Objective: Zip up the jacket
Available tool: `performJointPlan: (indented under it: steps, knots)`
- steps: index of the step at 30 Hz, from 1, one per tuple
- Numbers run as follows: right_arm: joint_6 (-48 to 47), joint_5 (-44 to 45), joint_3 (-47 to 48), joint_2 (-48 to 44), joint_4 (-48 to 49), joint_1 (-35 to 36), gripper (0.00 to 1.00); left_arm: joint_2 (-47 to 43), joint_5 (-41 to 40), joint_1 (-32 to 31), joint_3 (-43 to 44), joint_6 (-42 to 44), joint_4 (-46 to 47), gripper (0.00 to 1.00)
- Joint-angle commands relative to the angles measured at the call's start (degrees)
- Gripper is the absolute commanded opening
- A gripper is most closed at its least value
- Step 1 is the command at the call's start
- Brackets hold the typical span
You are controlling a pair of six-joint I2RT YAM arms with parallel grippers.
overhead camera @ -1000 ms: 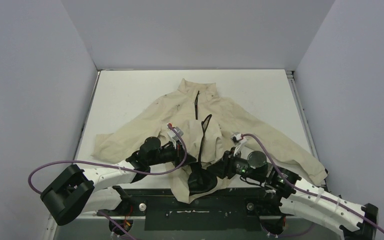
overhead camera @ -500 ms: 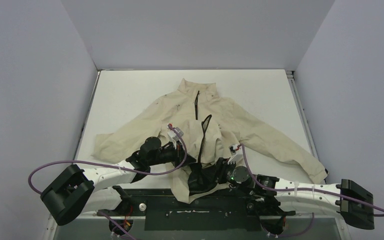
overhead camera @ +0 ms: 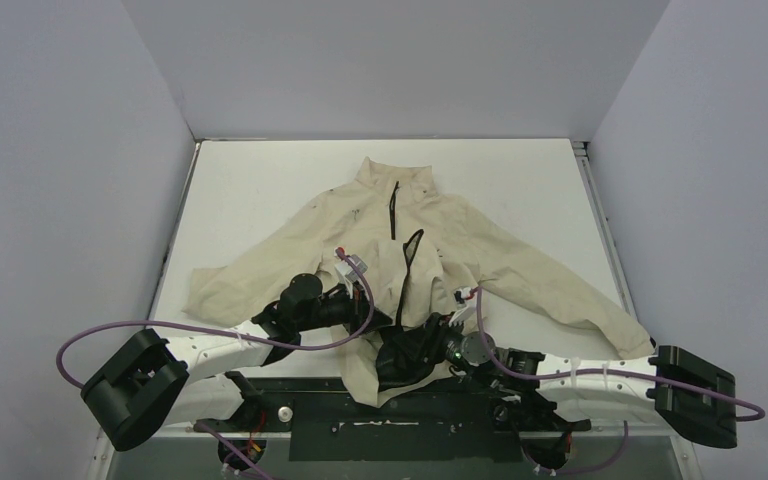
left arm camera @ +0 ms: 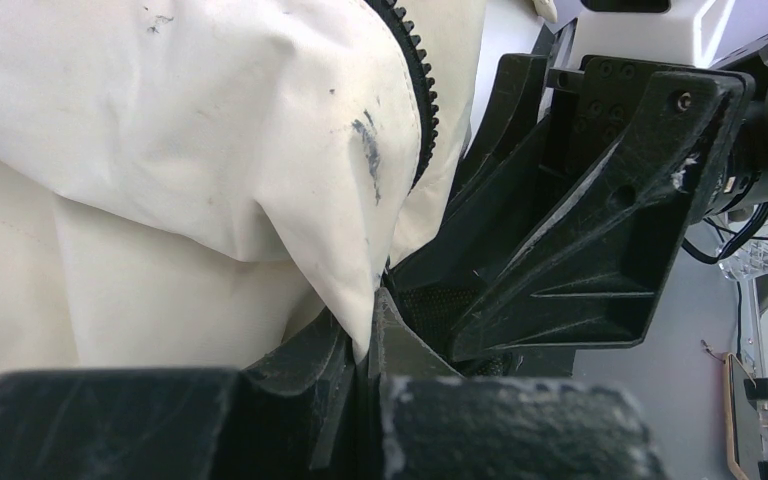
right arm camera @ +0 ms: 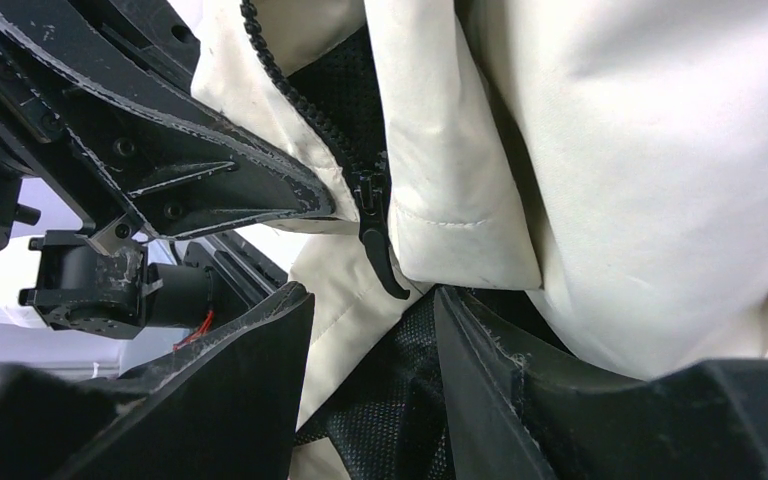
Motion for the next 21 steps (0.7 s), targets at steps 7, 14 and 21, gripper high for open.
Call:
performJointPlan:
  steps: [7,14,21]
  knots:
    - [-0.7,0.7,0.8,5.8,9.1,0.4,0.47,-0.8,0.9,-0.4,1.5,-0.5,1.4,0.00]
    - [-0.9,0.9,0.7,8.9,12.4,0.3,0.45,-1.3,0.9,-0.3,1.3,-0.5,1.0,0.00]
    - [-1.8,0.0,2.0,13.0,15.0,0.5,0.42,-1.1,0.9,-0.3,1.5,-0.5,1.1,0.00]
